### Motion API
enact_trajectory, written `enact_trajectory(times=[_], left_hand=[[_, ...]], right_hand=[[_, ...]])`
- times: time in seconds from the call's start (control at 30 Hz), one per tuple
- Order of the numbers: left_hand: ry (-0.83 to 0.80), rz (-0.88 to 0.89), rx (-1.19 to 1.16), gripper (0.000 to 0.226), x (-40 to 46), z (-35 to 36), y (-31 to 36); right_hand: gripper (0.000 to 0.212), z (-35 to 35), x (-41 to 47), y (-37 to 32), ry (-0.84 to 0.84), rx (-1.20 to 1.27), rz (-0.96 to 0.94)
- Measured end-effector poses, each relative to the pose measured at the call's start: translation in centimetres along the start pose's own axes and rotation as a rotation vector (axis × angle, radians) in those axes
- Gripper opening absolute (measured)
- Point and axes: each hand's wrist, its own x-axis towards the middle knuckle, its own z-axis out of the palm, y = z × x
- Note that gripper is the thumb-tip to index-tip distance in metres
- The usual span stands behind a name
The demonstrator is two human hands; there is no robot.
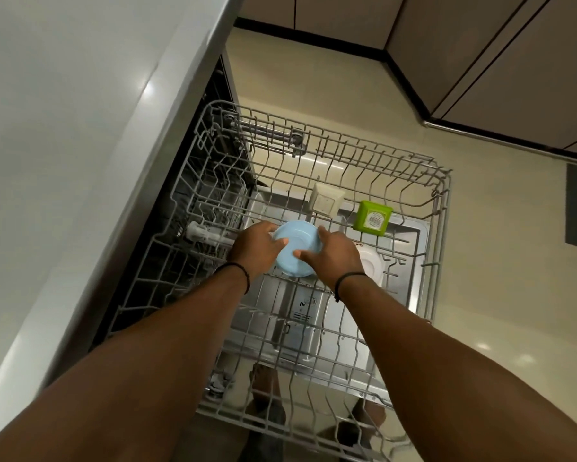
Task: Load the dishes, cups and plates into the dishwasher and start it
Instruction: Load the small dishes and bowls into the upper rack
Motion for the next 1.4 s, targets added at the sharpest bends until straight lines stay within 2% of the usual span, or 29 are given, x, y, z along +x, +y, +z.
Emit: enact_trajectory(times=[0.3, 0.57, 0.73, 0.93, 1.1, 1.23, 1.33, 1.4], left_hand=[[0.065, -0.023, 0.028, 0.045, -0.9, 0.2, 0.4], [0.172, -0.017, 0.183, 0.044, -3.7, -0.1, 2.8], [0.134, 0.157, 0.312, 0.05, -7.5, 2.3, 6.6], [0.1, 0.236, 0.398, 0.05, -12.1, 4.3, 9.9], [0.26, 0.255, 0.49, 0.046, -16.5, -1.2, 11.1], [0.539, 0.167, 0.532, 0.04, -22.7, -9.7, 10.5], [0.682, 0.077, 0.528, 0.045, -27.8, -14.7, 9.2], [0.738, 0.022, 0.539, 0.046, -30.3, -17.4, 8.0]], right_hand=[[0.064, -0.6, -0.8, -0.3, 0.027, 0.018, -0.006], [0.052, -3.2, -3.3, 1.1, 0.103, 0.114, 0.0], [0.037, -6.9, -6.2, 4.1, 0.234, 0.209, 0.046], [0.039, -10.7, -10.1, 7.7, 0.238, 0.175, 0.06], [0.042, -13.9, -12.1, 4.2, 0.168, 0.002, -0.141], [0.045, -16.0, -14.6, -4.7, 0.147, -0.063, -0.421], [0.046, -16.1, -16.9, -10.8, 0.132, -0.13, -0.604], [0.045, -16.1, -18.4, -14.1, 0.126, -0.146, -0.656]])
